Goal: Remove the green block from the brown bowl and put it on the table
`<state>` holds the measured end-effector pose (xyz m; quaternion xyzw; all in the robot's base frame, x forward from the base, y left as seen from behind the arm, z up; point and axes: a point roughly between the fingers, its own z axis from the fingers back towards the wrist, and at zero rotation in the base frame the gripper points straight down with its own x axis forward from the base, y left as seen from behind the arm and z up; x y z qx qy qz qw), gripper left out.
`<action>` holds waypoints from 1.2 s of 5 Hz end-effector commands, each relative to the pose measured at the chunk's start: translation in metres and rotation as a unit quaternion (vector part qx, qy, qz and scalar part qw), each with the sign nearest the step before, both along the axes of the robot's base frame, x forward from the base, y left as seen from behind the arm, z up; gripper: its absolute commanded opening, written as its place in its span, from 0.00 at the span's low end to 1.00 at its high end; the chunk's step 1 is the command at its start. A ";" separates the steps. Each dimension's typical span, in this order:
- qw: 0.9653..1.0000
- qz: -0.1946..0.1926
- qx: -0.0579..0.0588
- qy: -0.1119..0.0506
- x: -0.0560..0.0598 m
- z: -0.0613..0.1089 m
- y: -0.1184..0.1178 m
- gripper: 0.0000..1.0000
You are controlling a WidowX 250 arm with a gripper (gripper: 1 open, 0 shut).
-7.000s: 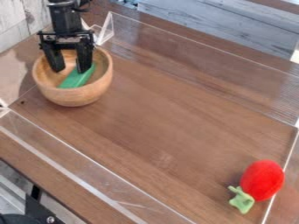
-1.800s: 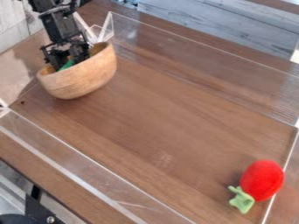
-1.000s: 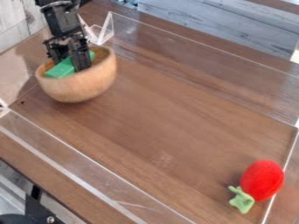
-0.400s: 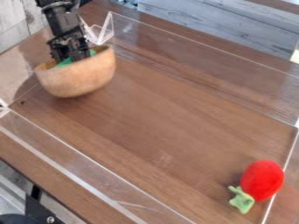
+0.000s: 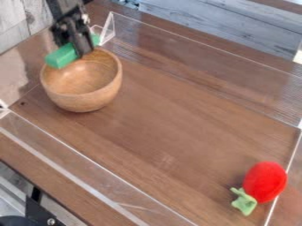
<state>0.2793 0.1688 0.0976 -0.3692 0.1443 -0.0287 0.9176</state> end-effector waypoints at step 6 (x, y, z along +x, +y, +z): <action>0.993 -0.082 -0.057 -0.069 0.010 0.073 -0.076 0.00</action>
